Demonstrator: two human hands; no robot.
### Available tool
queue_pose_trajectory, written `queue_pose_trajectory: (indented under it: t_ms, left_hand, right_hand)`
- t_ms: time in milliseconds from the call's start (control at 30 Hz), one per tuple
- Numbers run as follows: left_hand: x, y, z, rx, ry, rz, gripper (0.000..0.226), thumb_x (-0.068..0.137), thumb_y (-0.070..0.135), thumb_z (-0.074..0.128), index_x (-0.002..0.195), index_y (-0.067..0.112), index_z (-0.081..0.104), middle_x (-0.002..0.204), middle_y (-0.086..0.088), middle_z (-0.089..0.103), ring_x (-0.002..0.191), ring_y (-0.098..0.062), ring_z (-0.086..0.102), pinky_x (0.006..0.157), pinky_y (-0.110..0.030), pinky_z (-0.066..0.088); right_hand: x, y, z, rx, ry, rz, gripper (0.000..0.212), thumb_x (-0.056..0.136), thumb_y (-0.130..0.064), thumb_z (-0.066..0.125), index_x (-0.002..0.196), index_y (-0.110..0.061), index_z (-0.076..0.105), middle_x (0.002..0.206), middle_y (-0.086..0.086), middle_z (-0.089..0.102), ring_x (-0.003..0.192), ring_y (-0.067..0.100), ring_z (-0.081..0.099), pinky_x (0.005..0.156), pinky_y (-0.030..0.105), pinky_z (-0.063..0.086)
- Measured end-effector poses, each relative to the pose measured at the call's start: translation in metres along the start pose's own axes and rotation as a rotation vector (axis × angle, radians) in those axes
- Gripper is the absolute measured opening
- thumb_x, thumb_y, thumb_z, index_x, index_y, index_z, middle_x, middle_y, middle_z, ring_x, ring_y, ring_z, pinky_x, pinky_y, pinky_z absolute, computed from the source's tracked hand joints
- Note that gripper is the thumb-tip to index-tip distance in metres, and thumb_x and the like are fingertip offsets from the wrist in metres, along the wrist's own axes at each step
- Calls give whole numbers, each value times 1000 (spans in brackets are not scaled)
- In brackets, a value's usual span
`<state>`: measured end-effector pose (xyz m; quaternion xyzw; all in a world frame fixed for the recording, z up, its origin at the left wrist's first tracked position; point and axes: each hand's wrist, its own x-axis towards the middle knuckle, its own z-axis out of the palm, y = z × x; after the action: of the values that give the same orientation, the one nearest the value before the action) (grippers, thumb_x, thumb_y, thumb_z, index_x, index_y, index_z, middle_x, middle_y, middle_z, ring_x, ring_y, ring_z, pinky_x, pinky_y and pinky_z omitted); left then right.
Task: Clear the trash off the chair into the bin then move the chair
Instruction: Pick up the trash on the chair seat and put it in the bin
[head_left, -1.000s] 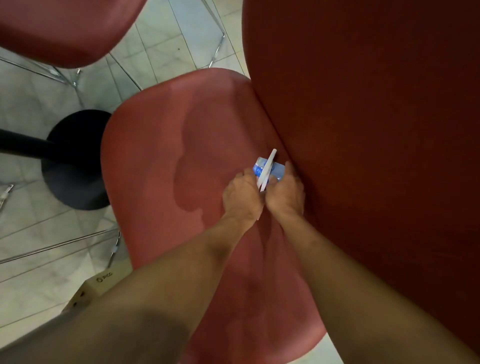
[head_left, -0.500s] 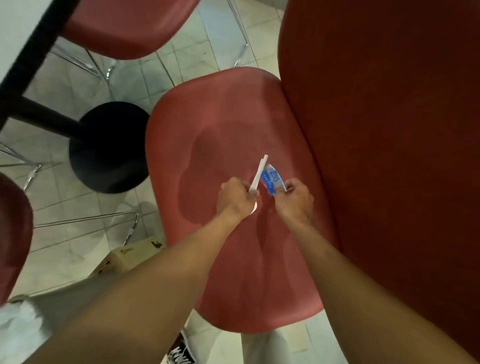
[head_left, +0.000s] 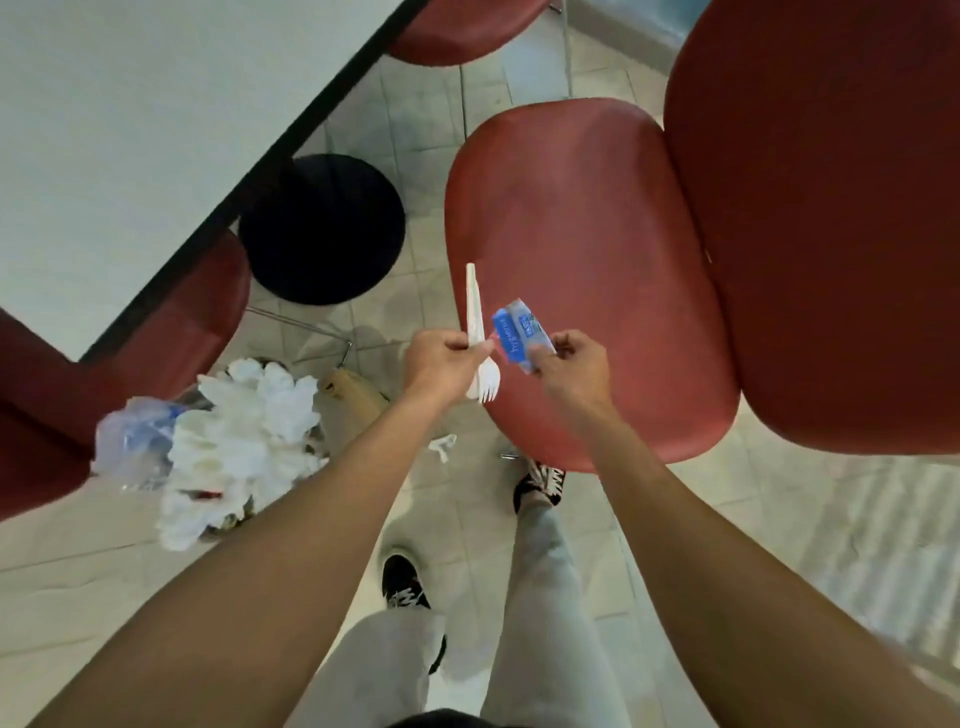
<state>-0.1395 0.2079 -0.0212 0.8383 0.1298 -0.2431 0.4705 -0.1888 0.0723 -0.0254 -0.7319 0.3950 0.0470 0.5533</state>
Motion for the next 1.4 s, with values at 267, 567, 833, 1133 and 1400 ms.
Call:
queue_pose_trajectory:
  t_ms: [267,567,833,1133,1400]
  left_hand:
    - [-43,-116,-37,62,23,-44,31,79,30,74,62,5,66,57,-7,59,54,-20,48,56,-31,40]
    - [41,-255,22,164,132,-116,27,81,27,69,62,10,61,58,-2,56,65,-26,52,56,-27,34]
    - [138,-355,64,404,137,-2,22,83,29,68,68,13,67,75,-7,65,75,-29,58,63,-31,44]
    - [173,-392,89,454,99,56,51,83,27,70,47,18,34,51,3,35,61,-24,36,54,-28,27]
    - [115,-347,62,332,61,8,24,82,26,72,62,16,63,58,2,57,56,-16,50,47,-17,30]
  right_hand:
    - [-61,79,81,-27,-126,136,17,80,-24,66,66,-19,58,67,5,66,60,18,58,59,38,51]
    - [10,253,180,-410,-254,159,13,85,-19,58,76,-12,60,76,8,65,75,29,58,63,30,42]
    - [127,401,304,-839,-521,-178,29,85,-10,56,111,-11,68,126,8,57,119,27,54,93,29,45]
    - [177,488,364,-972,-445,-383,26,82,-4,56,106,-5,66,131,13,53,123,32,48,92,38,47]
    - [121,393,300,-450,-290,-87,5,83,-13,61,79,-9,62,84,14,67,77,30,58,64,31,43]
